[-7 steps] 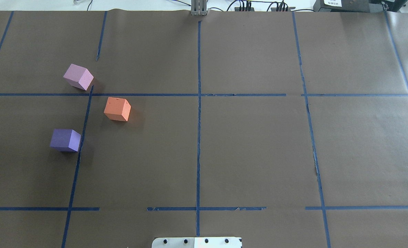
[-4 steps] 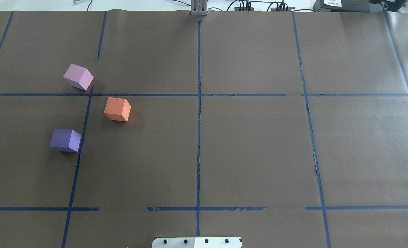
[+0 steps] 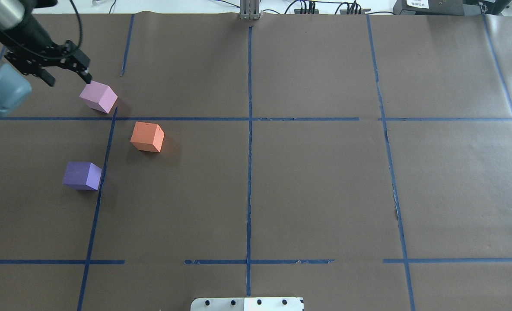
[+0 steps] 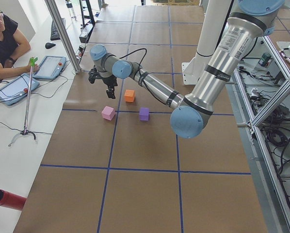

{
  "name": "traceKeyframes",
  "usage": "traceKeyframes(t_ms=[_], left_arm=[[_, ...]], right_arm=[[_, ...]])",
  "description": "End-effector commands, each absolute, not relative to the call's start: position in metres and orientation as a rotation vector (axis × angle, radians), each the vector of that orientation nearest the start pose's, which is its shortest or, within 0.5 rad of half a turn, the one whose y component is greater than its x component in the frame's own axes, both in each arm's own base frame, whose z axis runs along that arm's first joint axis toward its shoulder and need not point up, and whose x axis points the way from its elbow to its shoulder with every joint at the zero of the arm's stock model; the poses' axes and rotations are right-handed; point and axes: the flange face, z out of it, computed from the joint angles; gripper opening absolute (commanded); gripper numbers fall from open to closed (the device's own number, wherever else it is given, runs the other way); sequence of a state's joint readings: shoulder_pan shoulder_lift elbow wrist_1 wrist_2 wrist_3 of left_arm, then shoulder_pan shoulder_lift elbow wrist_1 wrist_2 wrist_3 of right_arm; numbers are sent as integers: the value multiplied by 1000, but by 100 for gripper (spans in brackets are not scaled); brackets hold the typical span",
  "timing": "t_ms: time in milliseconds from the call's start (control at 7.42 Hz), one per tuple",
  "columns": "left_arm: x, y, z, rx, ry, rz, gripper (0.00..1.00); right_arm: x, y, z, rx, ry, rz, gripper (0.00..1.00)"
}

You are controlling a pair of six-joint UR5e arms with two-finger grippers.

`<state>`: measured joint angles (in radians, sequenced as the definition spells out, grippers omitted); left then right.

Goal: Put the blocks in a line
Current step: 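Move the left gripper down over the orange cube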

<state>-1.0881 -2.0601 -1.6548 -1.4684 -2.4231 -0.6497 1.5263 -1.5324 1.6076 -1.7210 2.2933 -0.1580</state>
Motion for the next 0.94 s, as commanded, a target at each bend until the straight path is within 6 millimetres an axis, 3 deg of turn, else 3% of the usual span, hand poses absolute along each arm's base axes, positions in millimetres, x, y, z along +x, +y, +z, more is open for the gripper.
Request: traceKeyframes(t_ms=[0, 135, 539, 809], left_arm=[[326, -571, 314, -140, 980, 9, 100], [349, -558, 315, -165, 978, 24, 100], [391, -548, 315, -170, 928, 22, 100], [418, -540, 330, -129, 847, -1, 100]], right_arm=[[45, -504, 640, -31, -726, -166, 100], [45, -504, 640, -31, -726, -166, 100], [45, -504, 640, -31, -726, -166, 100], [44, -504, 640, -31, -726, -168, 100]])
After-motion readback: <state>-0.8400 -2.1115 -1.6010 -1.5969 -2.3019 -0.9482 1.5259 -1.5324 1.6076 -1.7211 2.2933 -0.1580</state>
